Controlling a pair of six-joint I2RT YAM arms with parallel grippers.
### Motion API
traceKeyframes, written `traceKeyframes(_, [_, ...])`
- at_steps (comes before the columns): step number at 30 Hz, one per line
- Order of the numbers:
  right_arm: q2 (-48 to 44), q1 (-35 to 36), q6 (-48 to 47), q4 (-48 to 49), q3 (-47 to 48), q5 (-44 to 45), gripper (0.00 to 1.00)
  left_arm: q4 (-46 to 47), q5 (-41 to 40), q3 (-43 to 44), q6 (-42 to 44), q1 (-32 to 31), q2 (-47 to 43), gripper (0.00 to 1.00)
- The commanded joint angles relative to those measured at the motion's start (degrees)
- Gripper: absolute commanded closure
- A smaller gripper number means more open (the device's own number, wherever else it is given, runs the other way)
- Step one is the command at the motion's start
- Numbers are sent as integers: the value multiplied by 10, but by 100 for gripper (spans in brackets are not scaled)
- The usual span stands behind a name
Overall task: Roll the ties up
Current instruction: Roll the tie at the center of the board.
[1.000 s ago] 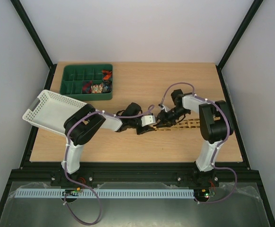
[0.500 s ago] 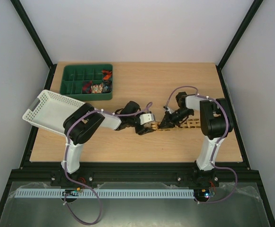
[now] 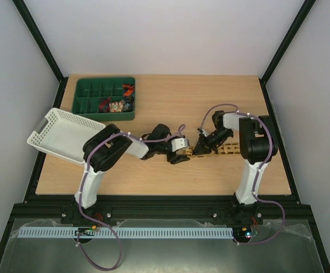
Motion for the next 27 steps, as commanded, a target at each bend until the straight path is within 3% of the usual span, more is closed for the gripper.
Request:
traceKeyframes(1, [51,1,-15,12,-5,113,99,10,9,13,11,-8,28,29])
traceKeyframes(8, [57,4,-34,-2,3,109,99,-50,1,21,92,-17,34,41])
traceKeyframes(12, [46,5,-41,-15,14,87,96,-105,-3,32,98,-17,30,63])
traceKeyframes(19, [-64,-22,-79,-48,12,44,64,-165,-9,17,43,-7,17,79])
traceKeyframes(25, [-101,-19,-51,-52,11,-45,39,-191,-35,28,10,-9,24,81])
traceKeyframes(27, [-97,-7,-37,-44,11,-53,37,-196,-42,34,-2,-9,28,81])
